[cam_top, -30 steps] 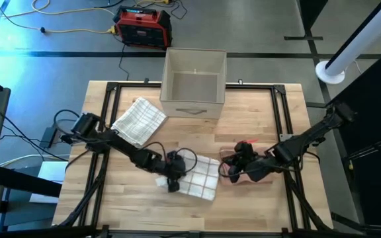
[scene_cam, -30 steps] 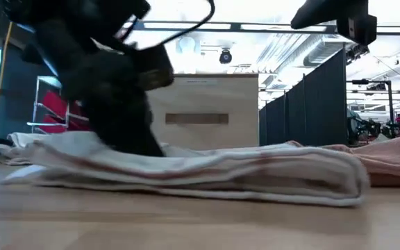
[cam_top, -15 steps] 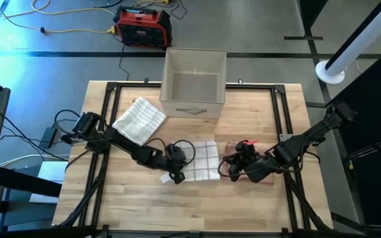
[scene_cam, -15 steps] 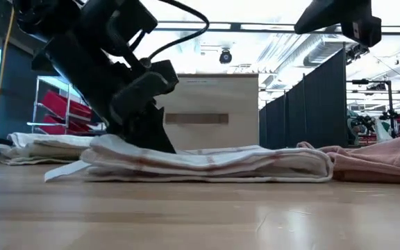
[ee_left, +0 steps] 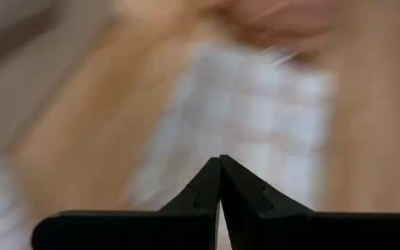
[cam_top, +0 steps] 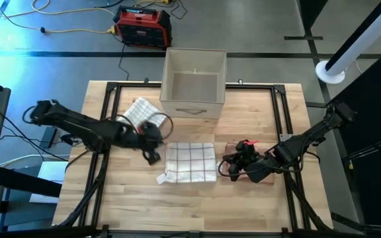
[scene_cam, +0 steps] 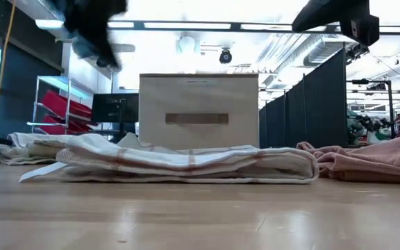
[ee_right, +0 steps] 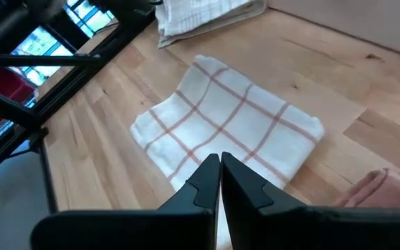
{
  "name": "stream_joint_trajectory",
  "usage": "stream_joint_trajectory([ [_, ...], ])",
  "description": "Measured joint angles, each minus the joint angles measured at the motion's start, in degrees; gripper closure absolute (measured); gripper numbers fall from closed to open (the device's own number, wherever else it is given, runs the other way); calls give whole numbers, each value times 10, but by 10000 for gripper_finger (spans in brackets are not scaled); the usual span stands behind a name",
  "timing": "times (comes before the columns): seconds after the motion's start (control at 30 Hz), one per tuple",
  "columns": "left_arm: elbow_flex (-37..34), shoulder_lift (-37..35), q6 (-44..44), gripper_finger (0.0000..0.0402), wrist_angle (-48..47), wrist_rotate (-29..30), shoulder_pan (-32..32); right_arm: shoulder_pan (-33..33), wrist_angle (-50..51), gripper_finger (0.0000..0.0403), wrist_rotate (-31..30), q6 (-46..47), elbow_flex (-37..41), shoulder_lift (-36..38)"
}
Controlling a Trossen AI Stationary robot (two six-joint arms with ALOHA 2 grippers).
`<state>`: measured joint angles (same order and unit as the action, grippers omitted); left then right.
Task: Fold towel
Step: Move the folded towels to the center of the table
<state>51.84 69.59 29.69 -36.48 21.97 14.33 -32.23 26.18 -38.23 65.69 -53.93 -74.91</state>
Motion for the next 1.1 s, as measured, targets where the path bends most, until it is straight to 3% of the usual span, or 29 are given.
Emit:
stream_joint_trajectory([
  [0.1,-17,-38,48,402,-138,35,-39,0,2,403,-15,-1,0,0],
  [0.23,-78,-60,114,402,-181,56,-102,1,8,403,-35,-2,0,0],
  [0.4,-176,-53,195,402,-95,85,-186,1,11,403,-51,-2,0,0],
  [0.63,-267,-20,239,402,31,74,-258,1,13,403,-52,-2,0,0],
  [0.83,-278,-3,204,402,61,-9,-193,1,13,403,-50,-2,0,0],
  [1.1,-269,-6,168,401,-58,-113,-35,1,11,403,-48,-16,0,-1],
])
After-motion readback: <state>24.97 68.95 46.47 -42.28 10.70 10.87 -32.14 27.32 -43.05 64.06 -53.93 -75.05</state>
